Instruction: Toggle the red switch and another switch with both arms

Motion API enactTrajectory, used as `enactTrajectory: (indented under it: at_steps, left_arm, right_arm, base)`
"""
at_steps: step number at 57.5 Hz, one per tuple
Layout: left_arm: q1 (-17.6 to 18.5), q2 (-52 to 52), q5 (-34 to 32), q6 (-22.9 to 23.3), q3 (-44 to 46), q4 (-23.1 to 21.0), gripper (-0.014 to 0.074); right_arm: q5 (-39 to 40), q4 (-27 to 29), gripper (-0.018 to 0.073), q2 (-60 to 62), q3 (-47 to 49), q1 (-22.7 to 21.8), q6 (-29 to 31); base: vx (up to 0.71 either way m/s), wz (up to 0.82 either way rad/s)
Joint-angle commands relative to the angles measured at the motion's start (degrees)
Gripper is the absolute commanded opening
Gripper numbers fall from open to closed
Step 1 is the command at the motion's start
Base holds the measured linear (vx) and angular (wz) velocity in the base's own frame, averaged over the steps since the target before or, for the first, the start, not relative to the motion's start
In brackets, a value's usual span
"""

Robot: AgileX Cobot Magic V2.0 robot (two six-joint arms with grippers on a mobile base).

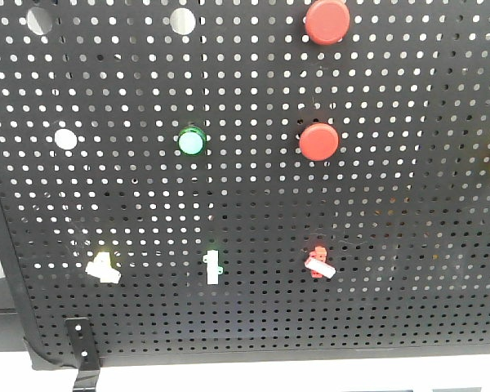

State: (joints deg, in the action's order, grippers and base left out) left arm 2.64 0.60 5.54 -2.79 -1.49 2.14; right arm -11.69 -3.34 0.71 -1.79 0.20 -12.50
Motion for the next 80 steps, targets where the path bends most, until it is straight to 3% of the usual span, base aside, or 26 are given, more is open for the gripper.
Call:
enactTrajectory:
  at_steps: [1, 10, 20, 35, 45, 53, 63, 80]
  left_arm:
    - [-0.1, 0.5, -7.0, 0.3, -0.7, -0.4, 0.0003]
    - [-0.1, 0.5, -11.5, 0.3, -0.7, -0.4, 0.0003]
    - [-0.1, 0.5, -23.5, 0.4, 0.6, -0.6, 0.0003]
    - [-0.1, -2.6, -15.3, 0.2, 15.4, -0.9, 0.0003]
    - [-0.1, -8.9, -14.9, 0.2, 26.3, -0.8, 0.0003]
    - [-0.1, -14.8, -14.9, 0.2, 32.3, -0.8, 0.0003]
    - [-0.1, -22.6, -13.4, 0.2, 32.9, -0.8, 0.0003]
    - [-0.1, -31.3, -9.9, 0.2, 30.7, -0.8, 0.0003]
  right_arm:
    - [5.6, -0.1, -0.0006, 0.6, -0.3, -0.3, 0.1]
    - [9.8, 0.0, -0.0006, 0.6, -0.3, -0.3, -0.4]
    - [19.7, 0.8, -0.0006, 0.6, 2.8, -0.3, -0.7]
    - [16.2, 0.8, -0.0006, -5.5, 16.0, -0.3, -0.8]
    - [7.1, 1.7, -0.0006, -13.9, 26.1, -0.3, -0.8]
    - [11.1, 1.4, -0.0006, -19.2, 30.3, -0.3, -0.3]
    - [24.5, 1.3, -0.0006, -26.3, 30.5, -0.4, -0.3]
    - [19.3, 0.9, -0.0006, -38.4, 30.5, -0.4, 0.0]
  base:
    - [0.0, 0.0]
    - [0.0, 0.0]
    - [0.0, 0.0]
    - [0.0, 0.0]
    - [0.0, 0.0]
    - [0.0, 0.0]
    - [0.0, 0.0]
    - [0.0, 0.0]
